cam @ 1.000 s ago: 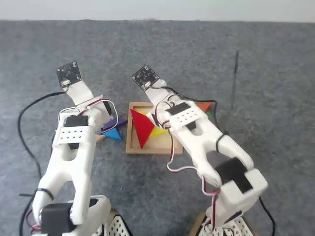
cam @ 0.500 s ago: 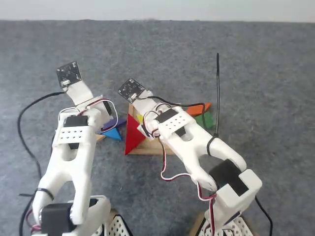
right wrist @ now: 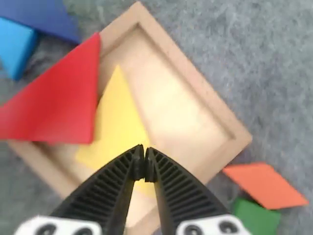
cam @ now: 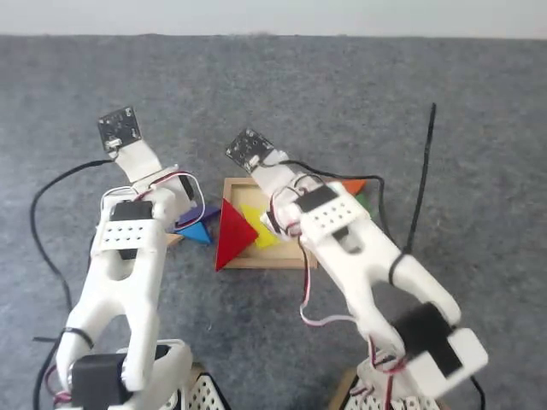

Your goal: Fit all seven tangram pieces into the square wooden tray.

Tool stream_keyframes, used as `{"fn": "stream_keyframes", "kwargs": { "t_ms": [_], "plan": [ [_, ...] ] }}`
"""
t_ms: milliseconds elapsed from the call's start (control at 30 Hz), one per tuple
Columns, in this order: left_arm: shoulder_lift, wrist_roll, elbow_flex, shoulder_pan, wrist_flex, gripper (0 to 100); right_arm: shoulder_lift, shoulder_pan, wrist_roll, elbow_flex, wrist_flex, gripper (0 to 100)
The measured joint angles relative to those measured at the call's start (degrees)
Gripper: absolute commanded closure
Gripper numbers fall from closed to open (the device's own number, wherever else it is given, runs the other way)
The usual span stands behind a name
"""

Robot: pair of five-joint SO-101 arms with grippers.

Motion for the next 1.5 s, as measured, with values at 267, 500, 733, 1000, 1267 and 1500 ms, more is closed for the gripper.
{"fn": "stream_keyframes", "kwargs": {
  "t_ms": [267,500,733,1000,1267,1500],
  "plan": [
    [0.0,0.0,0.0,-0.1,0.0,99,-0.3,-4.6,-1.1,6.0,-3.9,99.2],
    [0.0,0.0,0.0,-0.1,0.0,99,8.7,-1.8,-0.6,-0.4,-4.5,99.2],
    [0.0,0.0,0.0,-0.1,0.0,99,10.5,1.8,0.4,-3.0,-4.7,99.2],
    [0.0,0.0,0.0,0.0,0.0,99,10.5,2.5,0.5,-4.2,-8.9,99.1],
    [0.0,0.0,0.0,0.0,0.0,99,6.8,1.1,0.5,-3.5,-3.0,99.1],
    [0.0,0.0,0.0,0.0,-0.2,99,-6.9,-8.7,0.6,9.8,-5.7,99.1]
  ]
}}
